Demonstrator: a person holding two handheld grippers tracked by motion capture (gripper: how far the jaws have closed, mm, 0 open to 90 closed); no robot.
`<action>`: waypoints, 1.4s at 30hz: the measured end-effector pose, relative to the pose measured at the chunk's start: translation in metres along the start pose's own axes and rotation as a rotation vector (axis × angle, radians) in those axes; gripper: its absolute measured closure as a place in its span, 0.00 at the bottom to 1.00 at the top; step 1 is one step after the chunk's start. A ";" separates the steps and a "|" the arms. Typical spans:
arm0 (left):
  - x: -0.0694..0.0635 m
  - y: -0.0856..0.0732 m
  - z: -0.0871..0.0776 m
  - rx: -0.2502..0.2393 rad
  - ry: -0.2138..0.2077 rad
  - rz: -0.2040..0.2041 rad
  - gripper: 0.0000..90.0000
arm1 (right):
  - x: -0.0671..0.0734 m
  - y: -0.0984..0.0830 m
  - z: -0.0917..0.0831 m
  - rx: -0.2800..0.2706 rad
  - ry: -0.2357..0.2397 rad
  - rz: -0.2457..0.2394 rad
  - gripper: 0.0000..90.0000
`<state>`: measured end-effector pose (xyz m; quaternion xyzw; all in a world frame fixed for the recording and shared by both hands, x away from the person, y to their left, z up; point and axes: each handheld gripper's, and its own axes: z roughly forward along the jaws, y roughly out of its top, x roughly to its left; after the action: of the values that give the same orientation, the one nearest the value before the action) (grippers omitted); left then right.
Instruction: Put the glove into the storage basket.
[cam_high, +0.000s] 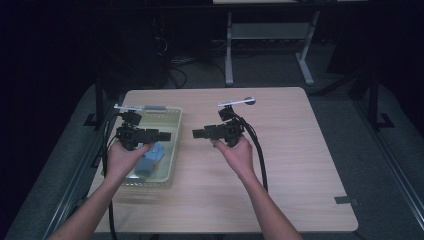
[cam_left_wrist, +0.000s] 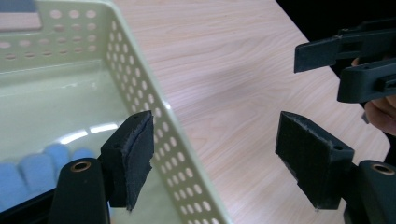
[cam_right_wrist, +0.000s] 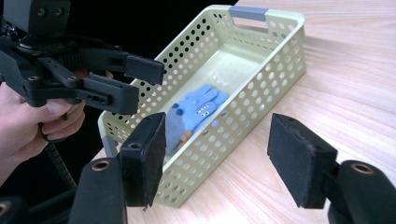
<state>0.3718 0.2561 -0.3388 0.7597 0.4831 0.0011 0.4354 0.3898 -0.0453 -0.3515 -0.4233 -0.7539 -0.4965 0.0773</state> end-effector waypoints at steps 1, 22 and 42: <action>-0.001 0.000 0.000 -0.004 -0.003 0.002 0.31 | -0.001 0.000 -0.002 -0.001 -0.002 -0.005 0.40; -0.038 0.007 0.010 -0.031 -0.081 0.057 0.30 | -0.026 -0.014 -0.035 -0.026 -0.066 0.034 0.38; -0.065 0.006 0.025 -0.024 -0.151 0.106 0.28 | -0.054 -0.032 -0.067 -0.022 -0.131 0.087 0.34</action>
<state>0.3524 0.1911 -0.3229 0.7769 0.4080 -0.0273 0.4787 0.3807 -0.1351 -0.3689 -0.4879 -0.7327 -0.4723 0.0444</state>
